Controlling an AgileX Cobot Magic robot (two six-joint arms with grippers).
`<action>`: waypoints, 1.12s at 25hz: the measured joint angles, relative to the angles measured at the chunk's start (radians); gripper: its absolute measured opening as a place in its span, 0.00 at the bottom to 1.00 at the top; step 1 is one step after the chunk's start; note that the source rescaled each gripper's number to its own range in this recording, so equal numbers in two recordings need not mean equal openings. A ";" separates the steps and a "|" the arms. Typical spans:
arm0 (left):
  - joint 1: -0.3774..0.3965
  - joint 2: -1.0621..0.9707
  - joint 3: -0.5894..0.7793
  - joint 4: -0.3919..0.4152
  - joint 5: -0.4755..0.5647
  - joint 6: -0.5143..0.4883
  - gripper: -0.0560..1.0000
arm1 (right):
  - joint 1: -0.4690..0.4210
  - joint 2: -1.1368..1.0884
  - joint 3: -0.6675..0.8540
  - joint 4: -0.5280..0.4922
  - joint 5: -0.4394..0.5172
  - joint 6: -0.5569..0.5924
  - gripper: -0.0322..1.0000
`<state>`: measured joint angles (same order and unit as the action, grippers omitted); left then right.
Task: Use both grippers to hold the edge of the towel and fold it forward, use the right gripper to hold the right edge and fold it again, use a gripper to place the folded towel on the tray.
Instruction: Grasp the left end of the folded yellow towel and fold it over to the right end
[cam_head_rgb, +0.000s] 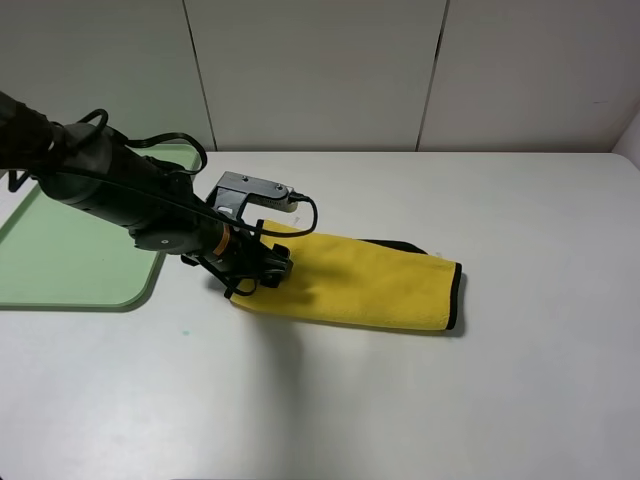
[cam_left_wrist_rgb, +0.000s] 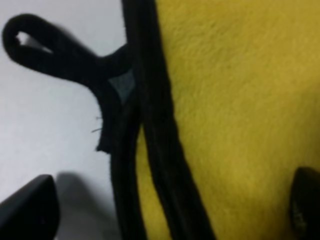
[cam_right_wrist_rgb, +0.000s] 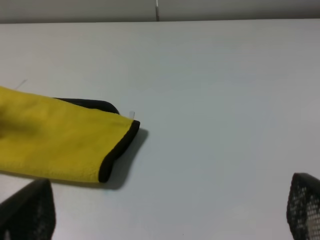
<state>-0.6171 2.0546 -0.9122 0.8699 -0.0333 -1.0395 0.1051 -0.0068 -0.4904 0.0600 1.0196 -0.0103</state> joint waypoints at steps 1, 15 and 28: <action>0.000 0.001 -0.001 0.000 -0.006 0.001 0.81 | 0.000 0.000 0.000 0.000 0.000 0.000 1.00; -0.001 0.012 -0.008 -0.042 -0.068 -0.022 0.15 | 0.000 0.000 0.000 0.001 0.000 0.000 1.00; -0.012 -0.027 -0.007 -0.048 0.066 -0.032 0.12 | 0.000 0.000 0.000 0.001 0.000 0.000 1.00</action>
<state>-0.6295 2.0278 -0.9188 0.8222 0.0324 -1.0715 0.1051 -0.0068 -0.4904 0.0610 1.0196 -0.0103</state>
